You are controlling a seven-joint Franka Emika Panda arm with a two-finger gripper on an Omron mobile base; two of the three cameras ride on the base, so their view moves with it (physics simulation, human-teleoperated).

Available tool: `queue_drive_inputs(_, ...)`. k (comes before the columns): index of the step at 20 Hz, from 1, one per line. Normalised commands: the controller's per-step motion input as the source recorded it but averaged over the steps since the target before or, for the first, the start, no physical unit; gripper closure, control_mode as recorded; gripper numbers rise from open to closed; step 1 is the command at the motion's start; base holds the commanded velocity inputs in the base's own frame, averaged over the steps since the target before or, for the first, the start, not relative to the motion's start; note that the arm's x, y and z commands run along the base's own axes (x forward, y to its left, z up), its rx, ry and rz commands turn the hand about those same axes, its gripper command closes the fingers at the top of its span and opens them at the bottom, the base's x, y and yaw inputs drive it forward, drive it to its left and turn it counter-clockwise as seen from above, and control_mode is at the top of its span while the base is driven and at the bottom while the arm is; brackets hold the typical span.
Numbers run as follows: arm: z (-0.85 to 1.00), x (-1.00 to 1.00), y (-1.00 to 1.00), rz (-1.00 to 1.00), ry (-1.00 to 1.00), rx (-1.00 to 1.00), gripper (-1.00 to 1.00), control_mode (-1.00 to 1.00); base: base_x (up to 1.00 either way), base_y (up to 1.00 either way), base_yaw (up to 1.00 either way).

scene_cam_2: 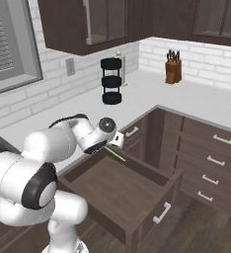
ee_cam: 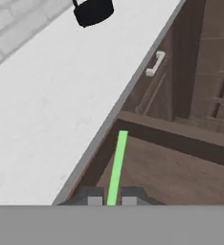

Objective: Take a straw from the drawer in front and place it inside the glass cup on the dining counter.

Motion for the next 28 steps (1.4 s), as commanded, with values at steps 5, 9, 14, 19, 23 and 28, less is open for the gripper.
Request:
queue_drive_inputs(5,1.0,0.0,0.0,-0.25,0.0,0.17,1.0,-1.0,0.0,0.0,0.0)
queue_drive_inputs(9,1.0,-0.02,-0.13,-0.2,0.0,0.18,1.0,-1.0,0.0,0.0,0.0)
queue_drive_inputs(14,1.0,-0.55,-0.48,-0.05,-0.11,0.15,1.0,-1.0,0.0,0.0,0.0)
queue_drive_inputs(19,1.0,-0.88,-0.51,0.0,-0.23,0.11,1.0,-1.0,0.0,0.0,0.0)
queue_drive_inputs(23,1.0,-0.65,-0.17,-0.02,-0.04,0.12,1.0,-1.0,0.0,0.0,0.0)
queue_drive_inputs(28,0.8,-0.36,-0.09,-0.13,0.0,0.08,1.0,-1.0,0.0,0.0,0.0)
